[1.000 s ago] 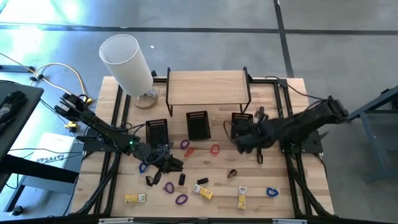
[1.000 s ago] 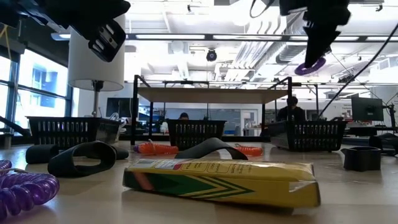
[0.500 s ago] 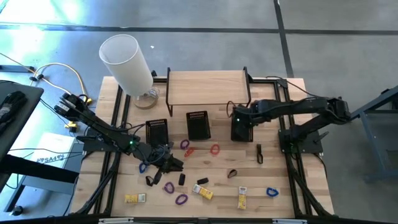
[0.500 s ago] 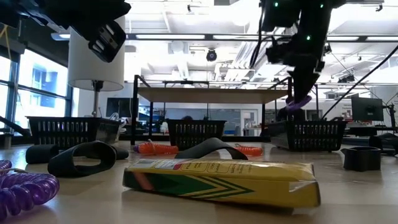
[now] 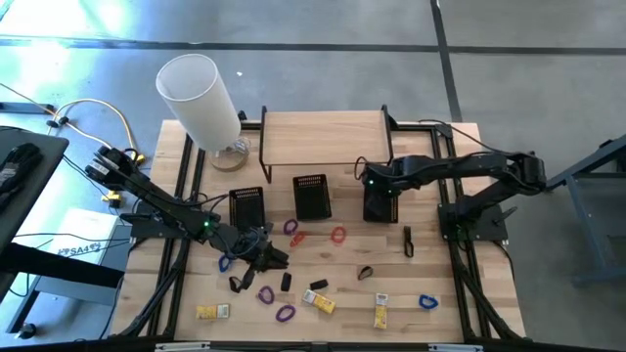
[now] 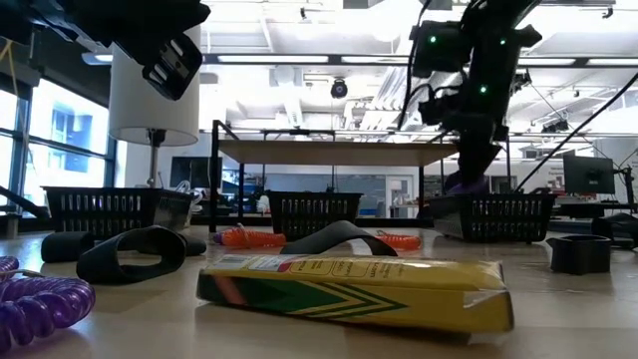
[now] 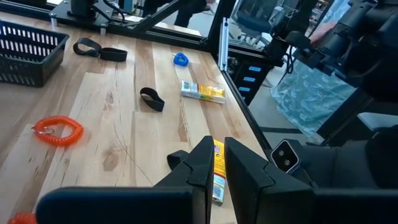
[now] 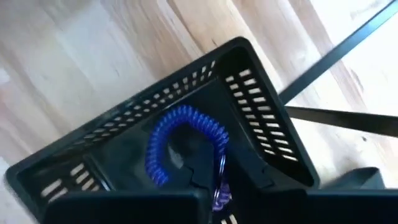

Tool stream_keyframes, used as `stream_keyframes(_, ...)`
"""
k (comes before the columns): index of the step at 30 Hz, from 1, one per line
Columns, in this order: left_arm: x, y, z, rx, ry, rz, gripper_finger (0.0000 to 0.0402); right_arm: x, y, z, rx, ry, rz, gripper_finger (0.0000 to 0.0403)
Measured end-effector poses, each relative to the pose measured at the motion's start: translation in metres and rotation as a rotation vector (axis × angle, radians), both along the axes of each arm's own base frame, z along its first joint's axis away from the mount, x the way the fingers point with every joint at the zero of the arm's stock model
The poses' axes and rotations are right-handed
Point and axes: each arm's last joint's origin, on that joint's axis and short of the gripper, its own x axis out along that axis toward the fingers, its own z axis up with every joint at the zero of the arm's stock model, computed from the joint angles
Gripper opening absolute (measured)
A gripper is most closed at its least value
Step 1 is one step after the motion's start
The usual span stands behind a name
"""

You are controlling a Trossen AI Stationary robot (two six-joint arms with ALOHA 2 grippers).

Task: Pick & Place Office Desk Supplies
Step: Put the purple spring keychain into the right black bin, then put the black rubber band into the left black bin

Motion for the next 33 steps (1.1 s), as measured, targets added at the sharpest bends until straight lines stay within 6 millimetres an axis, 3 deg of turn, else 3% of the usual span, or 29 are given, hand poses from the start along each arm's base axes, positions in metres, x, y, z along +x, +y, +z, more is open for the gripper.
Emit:
stream_keyframes(8,0.000,0.000,0.000,0.003,0.003,0.006,0.0033,0.003,-0.004,-0.004,-0.001,-0.002,-0.009,0.0117)
stream_keyframes(13,0.000,0.000,-0.001,0.004,0.007,0.005,0.0033,0.003,-0.005,-0.004,-0.042,0.016,-0.011,0.0150)
stream_keyframes(17,0.000,0.000,-0.001,0.006,0.007,0.006,0.0033,0.000,-0.006,0.004,-0.108,0.054,-0.068,0.0151)
stream_keyframes(21,0.000,0.000,-0.001,0.012,0.008,0.005,0.0033,-0.004,-0.004,0.019,-0.054,0.098,-0.129,0.0144)
stream_keyframes(26,0.000,0.000,-0.001,0.018,0.008,0.004,0.0033,-0.016,0.005,0.037,0.094,0.151,-0.265,0.0131)
stream_keyframes(33,0.000,0.001,-0.003,0.033,0.017,0.002,0.0033,-0.033,0.030,0.045,0.359,0.260,-0.409,0.0113)
